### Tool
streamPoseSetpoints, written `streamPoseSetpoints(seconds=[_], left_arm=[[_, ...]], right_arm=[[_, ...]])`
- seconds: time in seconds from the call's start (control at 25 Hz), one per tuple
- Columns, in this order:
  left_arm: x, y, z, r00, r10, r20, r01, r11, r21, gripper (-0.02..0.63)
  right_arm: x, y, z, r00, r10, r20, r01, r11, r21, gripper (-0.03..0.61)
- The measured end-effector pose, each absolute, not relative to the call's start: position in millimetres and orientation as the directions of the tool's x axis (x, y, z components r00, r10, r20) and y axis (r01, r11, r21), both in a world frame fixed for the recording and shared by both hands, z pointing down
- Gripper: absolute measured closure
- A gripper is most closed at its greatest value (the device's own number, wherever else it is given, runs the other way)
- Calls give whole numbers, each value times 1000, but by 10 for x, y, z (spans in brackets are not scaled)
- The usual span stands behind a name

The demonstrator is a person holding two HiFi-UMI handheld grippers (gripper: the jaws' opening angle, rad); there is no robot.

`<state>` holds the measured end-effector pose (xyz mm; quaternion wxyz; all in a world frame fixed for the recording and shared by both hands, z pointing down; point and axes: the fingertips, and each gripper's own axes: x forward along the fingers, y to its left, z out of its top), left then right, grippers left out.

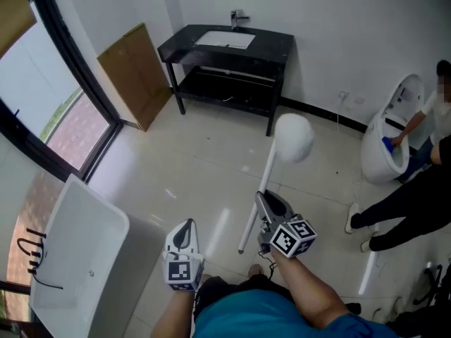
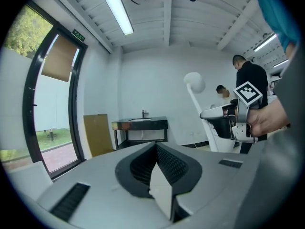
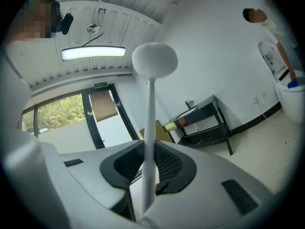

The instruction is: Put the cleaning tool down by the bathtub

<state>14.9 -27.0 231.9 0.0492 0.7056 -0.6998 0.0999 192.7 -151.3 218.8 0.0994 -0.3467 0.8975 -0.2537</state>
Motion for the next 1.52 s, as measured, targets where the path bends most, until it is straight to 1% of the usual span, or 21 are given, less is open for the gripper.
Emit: streamPoseSetpoints(seconds=[0.12,0.24,0.52,0.76,0.88,0.92,1.08,1.2,1.28,1.52], left_arm=[[-245,108,2298,-36,-981,189,-997,23,-72,614],[-714,575,2330,-83,-977,195,-995,72,-67,614],[-2048,1731,2351,-223,-949,222,-974,207,-92,614],[-2763,2611,2586,-380,-887,263,-925,367,-99,614],[-2994,2909,2735,-456,-844,281,-890,442,-115,614],[-3056,3001,2787,-478,-830,287,-877,466,-114,614],[-3254,3295,3108,-518,-795,317,-848,524,-73,614],[-3417,3532,3409,-526,-773,353,-833,553,-30,614],[-3639,3643,3589,-531,-758,378,-824,567,-21,614],[-4443,3976,4082,-560,-728,396,-800,599,-32,614]], right_arm=[[1564,-1260,2147,-746,-664,-40,-529,629,-570,489],[1056,-959,2134,-764,-642,-64,-476,628,-615,489],[-521,-22,2368,-832,-550,-64,-296,539,-789,489],[-1598,658,2983,-892,-451,8,-209,397,-894,489],[-1976,915,3397,-915,-400,59,-185,284,-941,489],[-2084,998,3542,-920,-385,76,-184,251,-950,489],[-2439,1340,4119,-918,-346,194,-263,163,-951,489],[-2632,1661,4419,-916,-313,251,-307,145,-940,489],[-2813,1799,4588,-909,-313,275,-329,134,-935,489],[-3442,2269,5320,-881,-316,351,-386,52,-921,489]])
